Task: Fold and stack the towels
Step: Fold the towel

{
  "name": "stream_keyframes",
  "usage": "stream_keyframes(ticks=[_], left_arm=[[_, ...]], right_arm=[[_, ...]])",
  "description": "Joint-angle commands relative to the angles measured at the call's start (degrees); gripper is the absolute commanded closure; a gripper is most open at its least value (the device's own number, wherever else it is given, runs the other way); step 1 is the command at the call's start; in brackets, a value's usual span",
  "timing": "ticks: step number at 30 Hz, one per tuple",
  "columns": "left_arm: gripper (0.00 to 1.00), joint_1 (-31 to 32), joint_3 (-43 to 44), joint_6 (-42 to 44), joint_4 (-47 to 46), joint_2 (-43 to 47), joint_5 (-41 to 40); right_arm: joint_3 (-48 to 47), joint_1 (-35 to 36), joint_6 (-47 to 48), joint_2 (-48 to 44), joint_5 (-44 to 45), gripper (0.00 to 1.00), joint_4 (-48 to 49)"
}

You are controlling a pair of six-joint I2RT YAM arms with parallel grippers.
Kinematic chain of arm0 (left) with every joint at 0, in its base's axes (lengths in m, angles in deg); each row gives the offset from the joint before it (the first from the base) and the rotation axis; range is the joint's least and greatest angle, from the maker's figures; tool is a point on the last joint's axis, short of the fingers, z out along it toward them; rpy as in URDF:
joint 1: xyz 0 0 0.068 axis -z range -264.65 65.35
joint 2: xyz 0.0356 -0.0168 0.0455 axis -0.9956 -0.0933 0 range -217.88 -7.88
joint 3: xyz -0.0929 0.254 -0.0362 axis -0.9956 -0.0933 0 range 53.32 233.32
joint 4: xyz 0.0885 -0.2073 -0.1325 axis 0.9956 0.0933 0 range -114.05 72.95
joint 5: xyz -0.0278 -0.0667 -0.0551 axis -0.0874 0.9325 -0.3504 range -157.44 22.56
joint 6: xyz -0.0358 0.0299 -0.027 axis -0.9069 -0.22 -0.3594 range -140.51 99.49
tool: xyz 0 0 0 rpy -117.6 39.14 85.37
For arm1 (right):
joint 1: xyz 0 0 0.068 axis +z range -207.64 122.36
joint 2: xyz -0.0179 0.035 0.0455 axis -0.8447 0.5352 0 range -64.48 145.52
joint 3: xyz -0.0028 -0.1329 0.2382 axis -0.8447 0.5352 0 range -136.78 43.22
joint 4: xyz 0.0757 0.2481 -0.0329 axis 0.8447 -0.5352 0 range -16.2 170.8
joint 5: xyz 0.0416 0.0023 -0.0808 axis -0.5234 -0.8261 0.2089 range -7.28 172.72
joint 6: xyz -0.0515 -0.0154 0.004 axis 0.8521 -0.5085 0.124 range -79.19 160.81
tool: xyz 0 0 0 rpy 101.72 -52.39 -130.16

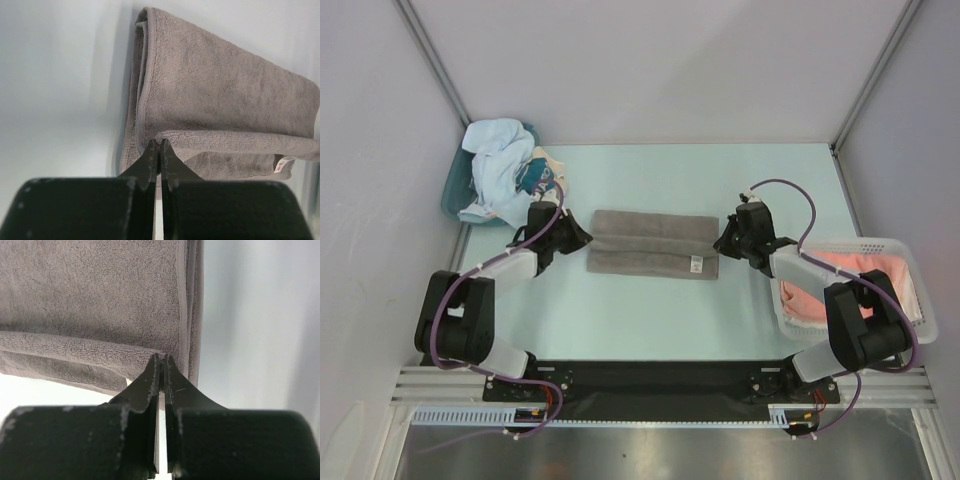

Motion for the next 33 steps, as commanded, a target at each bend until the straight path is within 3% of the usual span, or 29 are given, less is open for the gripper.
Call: stream_keyframes(ticks=[1, 19, 22, 26, 27, 28, 31, 33], left_arm=[[1.00, -0.29, -0.89, 0.65, -1.25, 2.81, -2.92], [1.00, -0.37, -3.61, 0.47, -1.34, 5.80, -3.45], [0.94, -0.37, -4.93, 0.04, -2.57, 5.62, -3.01], [0.85, -0.29, -7.57, -0.76, -5.12, 6.06, -1.34], [0.76, -0.29, -8.18, -0.67, -5.82, 7.02, -0.99], [0.75, -0.20, -9.14, -0.76, -6.00, 7.73, -0.64], [0.71, -0.20, -10.64, -0.49, -5.56, 11.68, -0.46], [0.71, -0.11, -11.00, -0.06, -3.81, 15.62, -0.90]], right_arm=[[1.44, -0.15, -0.06, -2.05, 3.07, 1.00, 0.46], [4.17, 0.91, -0.68, -3.89, 3.33, 1.00, 0.99], [4.87, 1.43, -0.68, -3.45, 3.15, 0.99, 1.08], [5.75, 1.70, -0.68, -3.98, 3.33, 0.85, 0.81], [5.84, 1.70, -0.50, -4.59, 3.24, 0.80, 0.73], [5.84, 1.70, -0.59, -5.03, 3.33, 0.70, -0.32], [5.31, 1.61, -0.24, -7.40, 4.21, 0.59, -3.30], [4.18, 1.70, -0.24, -9.42, 5.08, 0.57, -5.24]])
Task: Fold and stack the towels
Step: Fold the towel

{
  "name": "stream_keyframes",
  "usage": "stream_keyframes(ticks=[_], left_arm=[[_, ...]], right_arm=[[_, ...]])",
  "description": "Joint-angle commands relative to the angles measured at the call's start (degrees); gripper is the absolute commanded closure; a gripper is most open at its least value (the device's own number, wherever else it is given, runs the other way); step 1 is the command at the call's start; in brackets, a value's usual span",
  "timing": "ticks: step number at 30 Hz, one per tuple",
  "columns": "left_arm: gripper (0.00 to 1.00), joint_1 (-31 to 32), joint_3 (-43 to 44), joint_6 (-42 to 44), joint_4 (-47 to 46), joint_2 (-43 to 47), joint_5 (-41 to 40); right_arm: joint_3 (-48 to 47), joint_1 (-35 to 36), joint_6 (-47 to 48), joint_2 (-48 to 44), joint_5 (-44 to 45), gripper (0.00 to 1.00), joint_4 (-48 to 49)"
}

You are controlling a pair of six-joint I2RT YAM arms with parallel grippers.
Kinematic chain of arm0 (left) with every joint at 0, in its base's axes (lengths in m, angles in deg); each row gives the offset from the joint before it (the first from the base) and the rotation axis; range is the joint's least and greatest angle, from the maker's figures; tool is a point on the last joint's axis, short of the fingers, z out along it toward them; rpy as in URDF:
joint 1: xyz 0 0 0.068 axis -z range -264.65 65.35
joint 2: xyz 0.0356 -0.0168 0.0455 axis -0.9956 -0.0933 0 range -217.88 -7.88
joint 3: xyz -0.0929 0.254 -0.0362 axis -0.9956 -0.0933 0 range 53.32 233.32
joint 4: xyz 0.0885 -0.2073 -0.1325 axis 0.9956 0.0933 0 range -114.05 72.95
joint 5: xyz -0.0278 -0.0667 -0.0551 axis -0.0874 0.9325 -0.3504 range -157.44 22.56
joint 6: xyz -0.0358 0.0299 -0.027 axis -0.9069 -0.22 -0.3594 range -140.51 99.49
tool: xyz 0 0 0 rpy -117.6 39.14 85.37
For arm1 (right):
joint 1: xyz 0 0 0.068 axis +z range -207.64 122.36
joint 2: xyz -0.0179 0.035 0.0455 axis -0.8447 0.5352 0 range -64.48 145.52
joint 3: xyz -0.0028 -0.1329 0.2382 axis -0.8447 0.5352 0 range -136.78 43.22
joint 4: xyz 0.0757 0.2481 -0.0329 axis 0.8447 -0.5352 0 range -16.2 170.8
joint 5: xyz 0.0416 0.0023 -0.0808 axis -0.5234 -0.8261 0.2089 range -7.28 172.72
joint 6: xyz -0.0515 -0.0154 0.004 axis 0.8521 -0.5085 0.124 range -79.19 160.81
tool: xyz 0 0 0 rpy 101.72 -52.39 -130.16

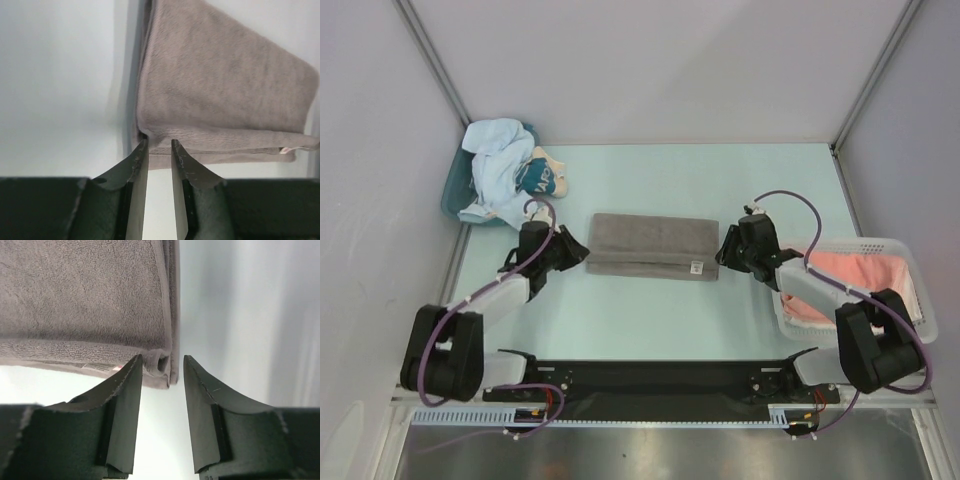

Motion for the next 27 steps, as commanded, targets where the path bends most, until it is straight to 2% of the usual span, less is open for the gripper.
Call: stream_keyframes(ticks=[1, 6, 16, 20, 27], left_arm=[[0.71, 0.00, -0.20, 0.60, -0.86, 7.46, -1.31], [0.70, 1.58, 4.44, 1.66, 3.63, 11.25, -4.30], [0.72, 9.40, 11.40, 1.49, 0.39, -4.81, -2.64], [0.77, 9.67, 7.98, -0.62, -3.91, -10.10, 0.70], [0.78, 9.67, 1.30, -1.86, -6.65, -12.30, -0.17]], right_arm=[[-1.80, -0.18, 0.53, -4.75, 3.64, 0.57, -4.28], [-5.13, 0.52, 0.44, -5.29, 3.91, 0.57, -5.44], [-9.89, 4.83, -1.05, 3.58, 3.83, 0.57, -3.60], [-7.09, 5.36, -2.02, 7.90, 2.59, 0.59, -2.28], [-1.36, 5.00, -4.31, 5.88, 3.73, 0.60, -2.80]])
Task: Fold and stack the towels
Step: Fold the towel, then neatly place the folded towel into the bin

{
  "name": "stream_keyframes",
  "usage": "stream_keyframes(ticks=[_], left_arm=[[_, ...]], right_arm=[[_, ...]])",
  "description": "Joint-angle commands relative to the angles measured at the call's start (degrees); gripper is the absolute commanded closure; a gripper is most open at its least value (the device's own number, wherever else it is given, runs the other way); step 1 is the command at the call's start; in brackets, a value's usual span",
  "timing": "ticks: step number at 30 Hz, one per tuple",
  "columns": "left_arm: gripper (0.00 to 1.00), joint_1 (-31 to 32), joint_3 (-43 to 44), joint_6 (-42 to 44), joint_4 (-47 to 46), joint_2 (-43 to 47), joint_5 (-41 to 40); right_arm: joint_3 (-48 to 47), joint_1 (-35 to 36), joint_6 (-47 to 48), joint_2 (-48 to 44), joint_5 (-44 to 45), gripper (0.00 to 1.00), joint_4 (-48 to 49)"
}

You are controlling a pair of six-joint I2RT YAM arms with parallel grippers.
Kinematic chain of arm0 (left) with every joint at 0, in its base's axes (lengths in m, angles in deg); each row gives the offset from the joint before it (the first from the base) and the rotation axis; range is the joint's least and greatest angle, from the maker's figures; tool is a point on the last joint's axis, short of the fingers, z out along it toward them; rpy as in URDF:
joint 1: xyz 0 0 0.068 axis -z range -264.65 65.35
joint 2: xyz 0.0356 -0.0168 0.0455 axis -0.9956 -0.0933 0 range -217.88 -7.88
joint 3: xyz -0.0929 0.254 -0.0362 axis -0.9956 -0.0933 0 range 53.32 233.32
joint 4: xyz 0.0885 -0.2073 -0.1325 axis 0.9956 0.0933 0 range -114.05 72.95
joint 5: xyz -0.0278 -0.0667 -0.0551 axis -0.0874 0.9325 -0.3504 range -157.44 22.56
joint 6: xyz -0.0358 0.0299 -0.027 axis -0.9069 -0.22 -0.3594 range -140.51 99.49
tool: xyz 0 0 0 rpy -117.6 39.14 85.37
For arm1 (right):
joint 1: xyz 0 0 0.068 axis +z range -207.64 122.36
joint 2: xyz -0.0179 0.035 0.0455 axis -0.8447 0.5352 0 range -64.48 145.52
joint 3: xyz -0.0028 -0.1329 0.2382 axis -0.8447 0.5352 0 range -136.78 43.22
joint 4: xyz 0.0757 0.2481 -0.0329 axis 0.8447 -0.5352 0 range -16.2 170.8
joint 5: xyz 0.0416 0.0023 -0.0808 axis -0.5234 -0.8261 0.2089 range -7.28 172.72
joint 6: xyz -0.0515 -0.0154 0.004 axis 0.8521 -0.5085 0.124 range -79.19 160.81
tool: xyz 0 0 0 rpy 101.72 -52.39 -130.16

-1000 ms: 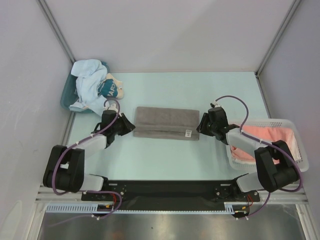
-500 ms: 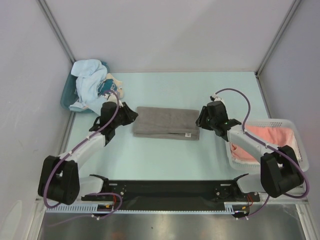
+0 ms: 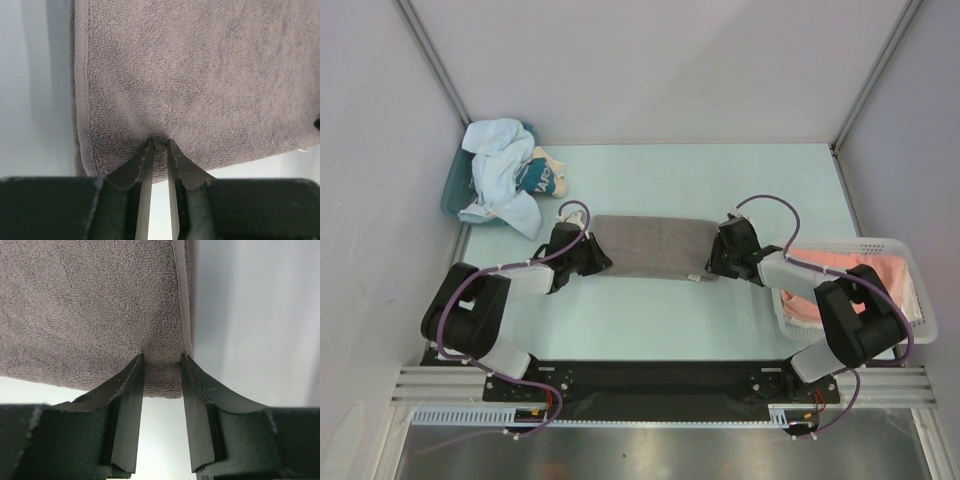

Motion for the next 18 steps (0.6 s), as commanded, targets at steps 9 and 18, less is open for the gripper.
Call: stream_keyframes(ticks=[9, 18], left_arm=[[0.74, 0.05, -0.44, -0.32, -0.87, 3.43, 0.65], [0.74, 1.28, 4.84, 0.29, 5.63, 10.46, 0.31]], right_arm=[[-5.12, -3.73, 0.86, -3.55, 2.17, 0.38, -6.05], [-13.83, -5.15, 3.23, 9.09, -1.00, 0.37, -5.08]])
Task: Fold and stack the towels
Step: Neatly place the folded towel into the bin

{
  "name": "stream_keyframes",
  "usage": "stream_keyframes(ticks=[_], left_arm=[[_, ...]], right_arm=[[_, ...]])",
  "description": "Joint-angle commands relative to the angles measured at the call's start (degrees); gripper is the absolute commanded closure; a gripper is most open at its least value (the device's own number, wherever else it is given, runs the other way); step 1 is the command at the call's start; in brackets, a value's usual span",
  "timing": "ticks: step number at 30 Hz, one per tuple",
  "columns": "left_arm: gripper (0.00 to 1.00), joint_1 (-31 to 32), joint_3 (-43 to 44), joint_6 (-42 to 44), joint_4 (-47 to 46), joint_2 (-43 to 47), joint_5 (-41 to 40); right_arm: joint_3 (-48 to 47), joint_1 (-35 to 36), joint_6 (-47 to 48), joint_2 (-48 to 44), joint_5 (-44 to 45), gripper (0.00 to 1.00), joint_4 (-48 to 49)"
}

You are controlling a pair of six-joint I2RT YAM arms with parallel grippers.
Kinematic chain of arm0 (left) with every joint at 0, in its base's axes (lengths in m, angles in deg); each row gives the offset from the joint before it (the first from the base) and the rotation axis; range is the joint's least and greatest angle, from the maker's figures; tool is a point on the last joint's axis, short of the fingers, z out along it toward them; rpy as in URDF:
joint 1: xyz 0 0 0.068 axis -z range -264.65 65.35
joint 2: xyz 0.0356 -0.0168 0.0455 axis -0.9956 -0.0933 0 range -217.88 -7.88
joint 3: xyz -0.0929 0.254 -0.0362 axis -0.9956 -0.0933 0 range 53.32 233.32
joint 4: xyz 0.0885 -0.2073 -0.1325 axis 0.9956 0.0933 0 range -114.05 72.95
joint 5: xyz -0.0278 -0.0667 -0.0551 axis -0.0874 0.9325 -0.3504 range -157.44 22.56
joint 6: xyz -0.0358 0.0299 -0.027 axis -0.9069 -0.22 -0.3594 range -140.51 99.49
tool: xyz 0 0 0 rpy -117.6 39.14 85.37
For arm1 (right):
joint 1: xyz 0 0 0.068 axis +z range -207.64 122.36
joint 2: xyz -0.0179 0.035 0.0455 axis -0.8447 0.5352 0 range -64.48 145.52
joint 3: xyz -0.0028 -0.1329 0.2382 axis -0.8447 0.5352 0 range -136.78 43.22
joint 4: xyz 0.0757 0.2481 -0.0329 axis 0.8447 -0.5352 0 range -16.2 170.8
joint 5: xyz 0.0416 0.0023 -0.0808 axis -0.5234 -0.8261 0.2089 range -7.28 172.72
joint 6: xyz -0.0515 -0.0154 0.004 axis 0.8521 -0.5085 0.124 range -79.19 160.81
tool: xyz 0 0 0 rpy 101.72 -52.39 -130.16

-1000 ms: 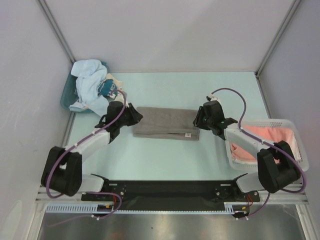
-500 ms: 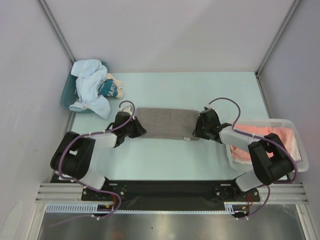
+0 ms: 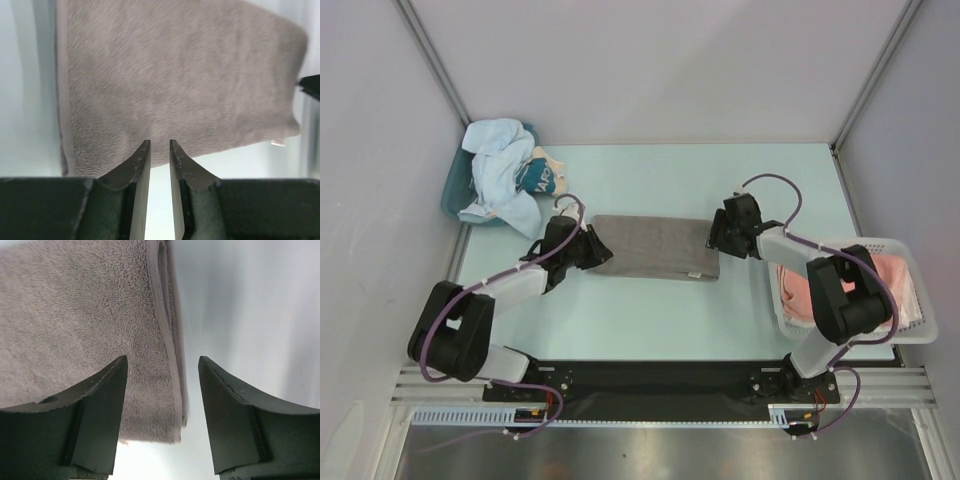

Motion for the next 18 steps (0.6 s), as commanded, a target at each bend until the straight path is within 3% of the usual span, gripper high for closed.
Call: stream_keyframes(ticks=[1, 14, 17, 18], left_arm=[[0.74, 1.08, 3.93, 0.51, 2.25, 4.39, -0.28], [0.73, 5.74, 5.86, 2.35, 13.39, 18.88, -2.04], [0.74, 5.74, 6.83, 3.32, 16.74, 21.43, -2.48], [0.74, 5.66, 7.09, 3.41, 17.36, 23.10, -2.05]], right_arm=[[-2.53, 1.13, 1.01, 3.59, -0.26, 0.37, -0.62], [-6.31, 6.32, -0.93, 11.32, 6.69, 0.45, -5.63], [-7.10, 6.84, -1.28, 13.17, 7.92, 0.56, -7.12], [-7.37, 7.11, -1.37, 13.53, 8.36, 0.63, -7.39]])
